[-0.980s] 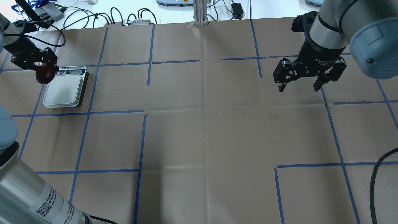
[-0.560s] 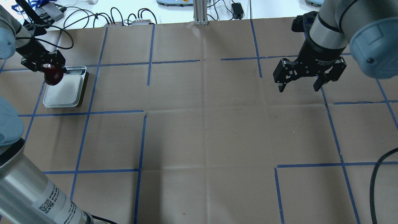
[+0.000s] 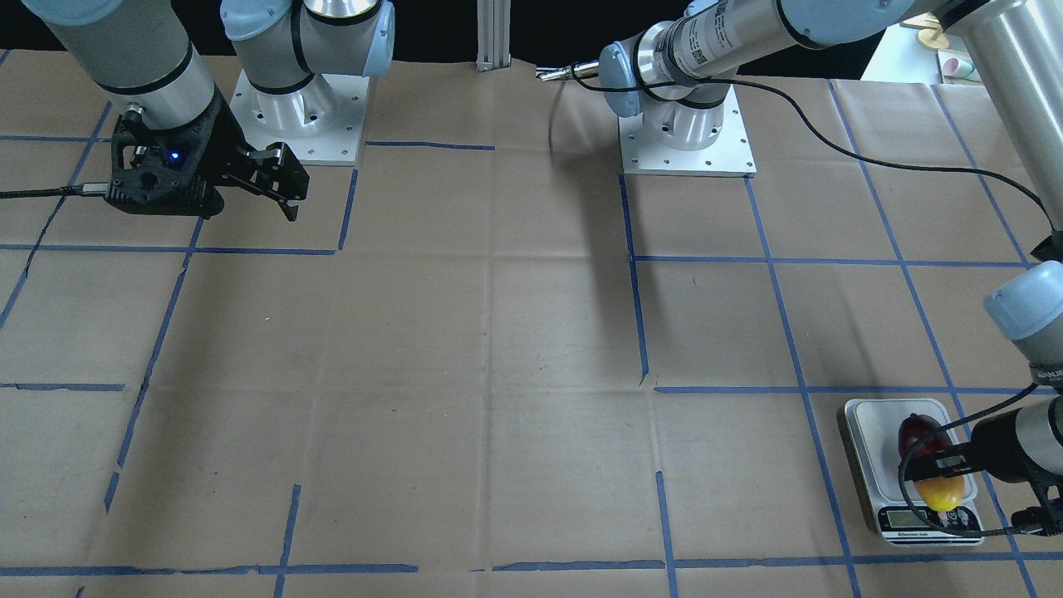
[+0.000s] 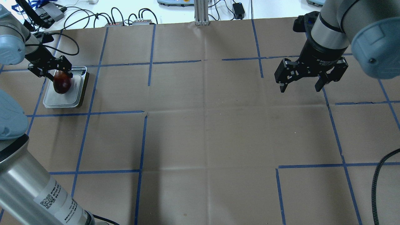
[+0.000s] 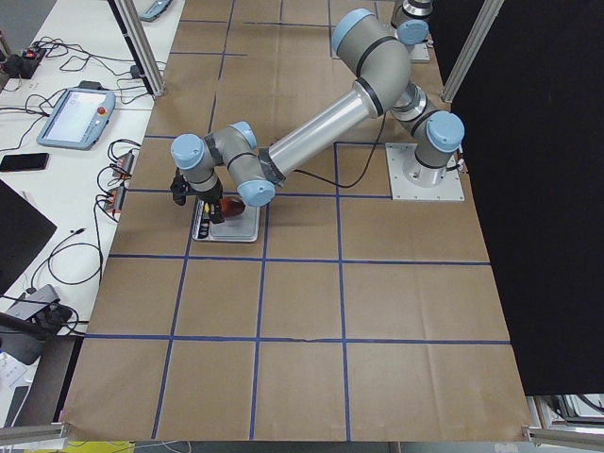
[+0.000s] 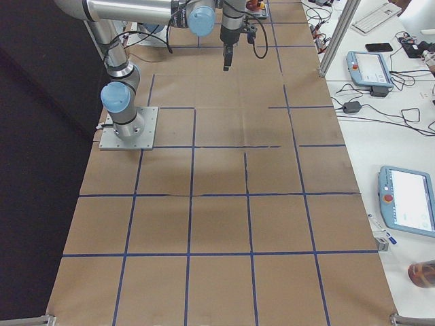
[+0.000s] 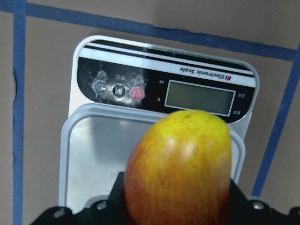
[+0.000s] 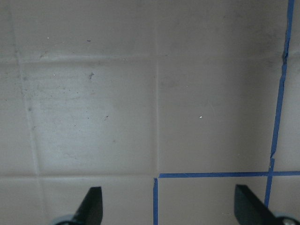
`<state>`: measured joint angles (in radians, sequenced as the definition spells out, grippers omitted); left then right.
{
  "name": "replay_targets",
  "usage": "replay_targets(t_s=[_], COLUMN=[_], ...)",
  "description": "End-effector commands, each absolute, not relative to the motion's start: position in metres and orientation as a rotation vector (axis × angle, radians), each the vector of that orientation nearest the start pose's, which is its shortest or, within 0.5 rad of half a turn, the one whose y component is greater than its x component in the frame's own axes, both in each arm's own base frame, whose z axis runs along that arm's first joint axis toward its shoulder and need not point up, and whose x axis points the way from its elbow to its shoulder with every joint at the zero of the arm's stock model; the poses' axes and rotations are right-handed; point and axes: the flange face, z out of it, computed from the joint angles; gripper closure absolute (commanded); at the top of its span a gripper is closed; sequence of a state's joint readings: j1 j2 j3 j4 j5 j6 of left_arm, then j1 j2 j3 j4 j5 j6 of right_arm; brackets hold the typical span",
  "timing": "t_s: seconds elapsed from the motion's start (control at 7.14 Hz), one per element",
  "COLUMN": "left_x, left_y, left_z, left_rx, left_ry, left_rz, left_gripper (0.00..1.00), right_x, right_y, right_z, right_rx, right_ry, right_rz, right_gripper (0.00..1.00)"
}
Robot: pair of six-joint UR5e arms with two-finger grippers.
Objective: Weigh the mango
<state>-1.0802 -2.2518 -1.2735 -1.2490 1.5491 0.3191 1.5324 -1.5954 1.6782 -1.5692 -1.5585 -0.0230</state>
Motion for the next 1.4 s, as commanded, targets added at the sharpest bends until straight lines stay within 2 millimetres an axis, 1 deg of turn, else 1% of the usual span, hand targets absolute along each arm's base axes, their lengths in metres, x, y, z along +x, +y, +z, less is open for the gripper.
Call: replay_targets(t_s=[0.0,0.14,0.28,0.42,0.56,0.7,0.84,0.98,1.12,1.26], left_x=[0.218,0.198,0.164,0.107,0.037,-0.036,-0.092,-0.131,-0.139,-0.138], left_y=[-0.701,-0.683,-0.663,-0.643,-0.629,-0.613,-0.595,-0.564,-0.53,-0.5], left_z=[0.294,0.348,0.4,0.439,0.464,0.481,0.48,0.464,0.454,0.449], left_rx=[-0.278,-0.361,-0.484,-0.435,-0.479,-0.454,-0.434,-0.427,-0.406,-0.389], left_ry=[3.144,3.132,3.125,3.14,3.132,3.135,3.131,3.118,3.119,3.122], left_rz=[-0.014,-0.022,-0.04,0.009,0.036,0.05,0.077,0.14,0.162,0.133], left_gripper=[0.0,0.0,0.0,0.0,0.0,0.0,0.0,0.0,0.0,0.0], right_x=[0.116,0.116,0.116,0.116,0.116,0.116,0.116,0.116,0.116,0.116], right_y=[-0.476,-0.476,-0.476,-0.476,-0.476,-0.476,-0.476,-0.476,-0.476,-0.476], right_z=[0.447,0.447,0.447,0.447,0.447,0.448,0.448,0.447,0.447,0.447], right_rx=[0.025,0.025,0.025,0.025,0.025,0.025,0.025,0.025,0.025,0.025], right_ry=[3.124,3.124,3.124,3.124,3.124,3.124,3.124,3.124,3.124,3.124], right_rz=[0.131,0.131,0.131,0.131,0.131,0.129,0.129,0.131,0.131,0.131], right_gripper=[0.0,0.0,0.0,0.0,0.0,0.0,0.0,0.0,0.0,0.0])
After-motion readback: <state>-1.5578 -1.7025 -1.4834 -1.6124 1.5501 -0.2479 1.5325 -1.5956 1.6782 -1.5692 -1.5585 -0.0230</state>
